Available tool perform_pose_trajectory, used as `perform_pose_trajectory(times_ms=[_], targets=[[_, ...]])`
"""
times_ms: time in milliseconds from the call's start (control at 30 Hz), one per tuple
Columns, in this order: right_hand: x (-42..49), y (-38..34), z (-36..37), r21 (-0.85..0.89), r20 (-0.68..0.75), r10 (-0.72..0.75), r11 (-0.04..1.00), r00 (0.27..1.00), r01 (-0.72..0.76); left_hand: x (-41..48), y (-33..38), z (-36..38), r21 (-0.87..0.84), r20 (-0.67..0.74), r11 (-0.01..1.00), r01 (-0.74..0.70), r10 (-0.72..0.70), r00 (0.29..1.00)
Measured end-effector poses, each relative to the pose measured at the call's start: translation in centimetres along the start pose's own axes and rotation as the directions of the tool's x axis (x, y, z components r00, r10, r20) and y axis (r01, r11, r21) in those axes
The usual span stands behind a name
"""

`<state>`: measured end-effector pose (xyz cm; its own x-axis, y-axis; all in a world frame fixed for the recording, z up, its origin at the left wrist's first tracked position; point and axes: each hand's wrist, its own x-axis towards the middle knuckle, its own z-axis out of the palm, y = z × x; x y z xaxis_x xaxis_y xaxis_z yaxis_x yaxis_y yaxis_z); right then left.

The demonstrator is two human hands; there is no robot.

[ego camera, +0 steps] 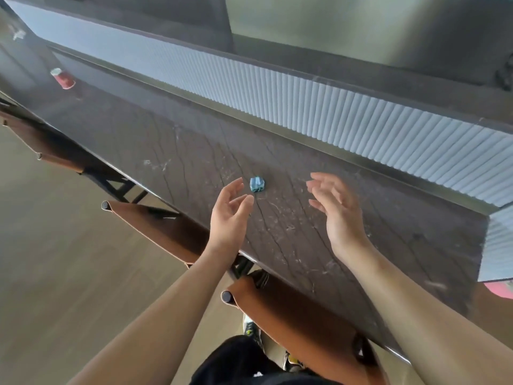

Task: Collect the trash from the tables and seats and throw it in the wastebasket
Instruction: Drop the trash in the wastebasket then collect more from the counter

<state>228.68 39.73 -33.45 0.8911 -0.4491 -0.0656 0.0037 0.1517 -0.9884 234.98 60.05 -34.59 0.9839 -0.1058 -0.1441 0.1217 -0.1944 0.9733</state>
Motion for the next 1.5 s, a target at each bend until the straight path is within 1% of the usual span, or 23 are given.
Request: perform_pose_trajectory(times_ms=[233, 367, 433, 500, 600, 767, 867, 1000, 1133, 1300, 1367, 1500], targets=[[2.2, 0.6, 1.4, -0.081, -0.105, 0.025, 0.996, 0.994, -0.034, 8.8, -3.4, 1.6, 0.112, 0.063, 0.987, 0.12, -0.127, 0.99], [3.8, 1.4, 2.9, -0.109, -0.146, 0.039, 0.993, 0.989, -0.055, 14.0, -6.8, 2.6, 0.246, 0.085, 0.962, 0.118, -0.143, 0.986], [4.6, 1.9, 3.6, -0.13, -0.163, 0.046, 0.989, 0.986, -0.068, 16.1, -8.5, 3.2, 0.323, 0.123, 0.942, 0.091, -0.137, 0.983], [5.4, 2.5, 4.2, -0.145, -0.191, 0.043, 0.987, 0.981, -0.072, 18.4, -10.3, 3.7, 0.409, 0.168, 0.911, 0.059, -0.138, 0.976], [6.0, 3.5, 4.6, -0.169, -0.241, 0.027, 0.983, 0.97, -0.07, 21.2, -12.6, 4.6, 0.525, 0.202, 0.85, 0.046, -0.177, 0.963], [6.1, 5.2, 4.2, -0.197, -0.305, 0.036, 0.975, 0.952, -0.1, 23.6, -14.7, 6.0, 0.693, 0.254, 0.721, -0.005, -0.237, 0.938], [5.6, 6.1, 4.1, -0.202, -0.334, 0.028, 0.974, 0.942, -0.1, 24.1, -15.6, 6.3, 0.732, 0.294, 0.68, -0.035, -0.269, 0.917], [4.8, 6.7, 4.5, -0.208, -0.351, 0.018, 0.973, 0.936, -0.096, 24.3, -16.4, 6.8, 0.752, 0.323, 0.651, -0.098, -0.235, 0.917], [4.2, 6.6, 4.7, -0.215, -0.353, 0.025, 0.971, 0.935, -0.107, 24.1, -16.8, 7.4, 0.796, 0.316, 0.59, -0.137, -0.211, 0.925], [3.4, 6.0, 4.3, -0.232, -0.357, 0.018, 0.967, 0.934, -0.107, 23.6, -16.2, 7.7, 0.836, 0.285, 0.532, -0.138, -0.204, 0.937], [2.9, 5.9, 4.1, -0.236, -0.358, 0.013, 0.966, 0.934, -0.103, 23.3, -15.9, 7.6, 0.835, 0.28, 0.533, -0.134, -0.202, 0.938], [1.8, 5.9, 3.6, -0.225, -0.371, 0.0, 0.97, 0.929, -0.09, 22.5, -15.4, 7.2, 0.815, 0.276, 0.567, -0.117, -0.202, 0.94]])
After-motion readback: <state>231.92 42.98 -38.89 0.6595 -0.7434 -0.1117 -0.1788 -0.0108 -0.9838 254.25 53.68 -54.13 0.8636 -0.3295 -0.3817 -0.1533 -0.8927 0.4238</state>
